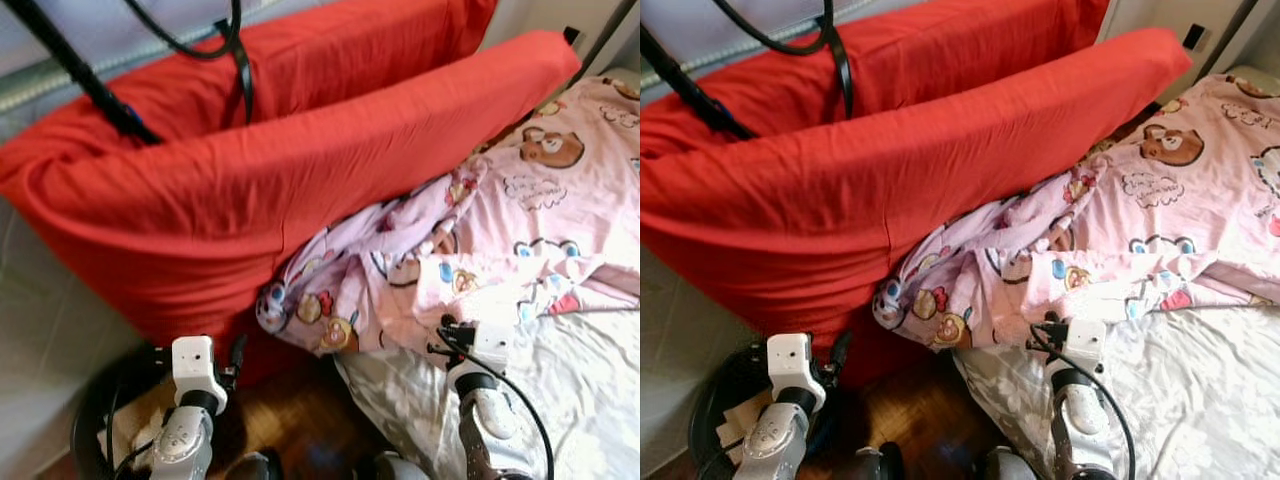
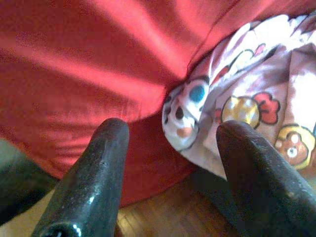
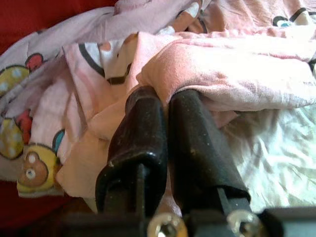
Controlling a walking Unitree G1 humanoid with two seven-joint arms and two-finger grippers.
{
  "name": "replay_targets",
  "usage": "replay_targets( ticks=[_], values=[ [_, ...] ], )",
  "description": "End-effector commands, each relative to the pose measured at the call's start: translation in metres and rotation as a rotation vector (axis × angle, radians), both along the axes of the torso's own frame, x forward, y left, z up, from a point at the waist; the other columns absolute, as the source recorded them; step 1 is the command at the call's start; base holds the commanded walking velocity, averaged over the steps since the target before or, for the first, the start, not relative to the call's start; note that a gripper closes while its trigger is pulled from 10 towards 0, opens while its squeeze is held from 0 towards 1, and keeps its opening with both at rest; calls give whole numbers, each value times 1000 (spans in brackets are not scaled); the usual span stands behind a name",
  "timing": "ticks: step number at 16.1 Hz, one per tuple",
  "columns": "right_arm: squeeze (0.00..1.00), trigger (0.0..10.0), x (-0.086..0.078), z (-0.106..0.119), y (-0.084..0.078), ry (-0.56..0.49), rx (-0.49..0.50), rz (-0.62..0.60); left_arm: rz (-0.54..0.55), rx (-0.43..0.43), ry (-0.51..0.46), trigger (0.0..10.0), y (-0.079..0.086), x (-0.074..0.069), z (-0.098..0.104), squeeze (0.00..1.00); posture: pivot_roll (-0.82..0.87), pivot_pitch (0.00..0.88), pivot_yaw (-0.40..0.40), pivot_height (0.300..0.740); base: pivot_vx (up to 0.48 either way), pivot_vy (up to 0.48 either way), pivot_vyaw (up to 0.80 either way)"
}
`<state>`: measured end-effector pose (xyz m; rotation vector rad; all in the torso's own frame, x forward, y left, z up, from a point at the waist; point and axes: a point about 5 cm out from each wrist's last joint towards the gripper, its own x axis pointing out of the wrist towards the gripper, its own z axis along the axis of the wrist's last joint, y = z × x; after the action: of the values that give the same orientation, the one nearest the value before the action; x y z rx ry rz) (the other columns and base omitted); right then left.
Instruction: Clean up the room
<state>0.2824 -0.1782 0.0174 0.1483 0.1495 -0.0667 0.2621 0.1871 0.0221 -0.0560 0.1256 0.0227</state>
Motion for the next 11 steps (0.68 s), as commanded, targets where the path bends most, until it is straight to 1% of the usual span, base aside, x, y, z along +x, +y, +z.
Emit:
replay_targets(
  ticks=[1,7,11],
  values=[
    [0,10000,-5,-5,1,20,-6,4,9,-5,31,10000,3,-8,-8,0,-9,222,-10,740,-292,0,0],
    [0,10000,-4,-3,-1,8,-14,-2,10,-7,29,10000,3,-8,-7,0,-9,224,-12,740,-303,0,0],
    [0,10000,1,5,-11,-22,-46,-55,12,-7,29,10000,3,-8,-7,0,-9,223,-11,740,-307,0,0]
  ],
)
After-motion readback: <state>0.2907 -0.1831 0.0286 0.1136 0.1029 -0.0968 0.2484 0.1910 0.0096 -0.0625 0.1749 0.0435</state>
